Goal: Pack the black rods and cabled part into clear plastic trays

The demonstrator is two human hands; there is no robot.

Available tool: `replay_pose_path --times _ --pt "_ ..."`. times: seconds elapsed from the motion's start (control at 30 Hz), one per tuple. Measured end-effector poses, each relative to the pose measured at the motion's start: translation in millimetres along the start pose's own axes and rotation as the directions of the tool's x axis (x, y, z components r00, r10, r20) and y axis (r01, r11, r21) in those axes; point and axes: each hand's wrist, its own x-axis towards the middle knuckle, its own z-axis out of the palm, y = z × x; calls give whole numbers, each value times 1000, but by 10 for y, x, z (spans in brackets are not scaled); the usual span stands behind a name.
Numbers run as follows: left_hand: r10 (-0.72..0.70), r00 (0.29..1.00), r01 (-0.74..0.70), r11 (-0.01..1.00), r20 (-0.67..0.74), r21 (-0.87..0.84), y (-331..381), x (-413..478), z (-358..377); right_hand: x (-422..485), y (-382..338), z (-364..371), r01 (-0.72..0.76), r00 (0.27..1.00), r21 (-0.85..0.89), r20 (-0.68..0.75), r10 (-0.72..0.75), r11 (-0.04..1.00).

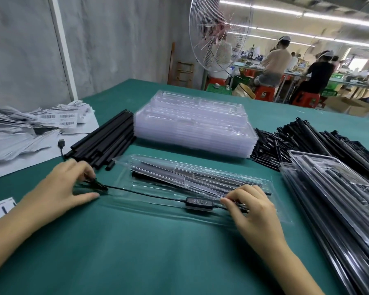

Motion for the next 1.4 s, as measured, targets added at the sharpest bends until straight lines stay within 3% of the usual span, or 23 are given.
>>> replay_pose_path --times 0.17,0.27,0.4,0.43,0.5,0.57,0.63,0.7,0.8,0.87,0.93,1.03,1.1,1.27,1.4 --pt "185 983 -185 983 10 6 19 210 -65 22 0 -7 1 1000 8 -4 -1 1000" --pt "112 994 -112 994 -7 15 30 274 8 26 -4 -19 -1 1000 28 16 1 1000" --pt "22 997 -24 1000 79 18 -4 367 68 28 38 -81 -70 967 70 251 50 995" --pt "-24 993 25 1000 112 -4 -9 374 50 25 46 -102 -116 963 113 255 84 987" --pt "-86 993 87 996 81 -13 -11 393 -3 33 67 -145 -194 981 217 73 182 957" --pt "-44 999 44 999 -25 -8 125 413 -75 74 107 -199 -278 936 265 -143 323 923" --pt "115 986 -114 993 -119 18 469 425 -140 111 173 -262 -389 848 304 -250 467 870" --pt "318 942 -323 946 -104 -35 962 422 -144 125 265 -327 -503 763 341 -257 593 794" --pt "587 808 -589 803 -56 -85 1667 419 -21 112 381 -375 -637 711 280 -148 688 718" --pt "729 683 -729 684 -53 14 1990 374 117 104 408 -374 -684 716 193 -4 698 703" --pt "781 624 -781 624 15 14 2179 266 290 80 422 -382 -671 741 128 149 654 730" --pt "787 602 -795 606 135 10 2272 70 610 18 423 -438 -571 723 -50 441 531 819" --pt "774 618 -785 617 139 52 2245 7 742 9 413 -458 -496 690 -137 536 486 857" --pt "760 647 -762 641 63 87 2192 13 775 28 393 -461 -438 767 -128 463 444 890" --pt "811 584 -811 585 -39 25 2194 61 733 11 381 -478 -451 754 -152 462 467 879"
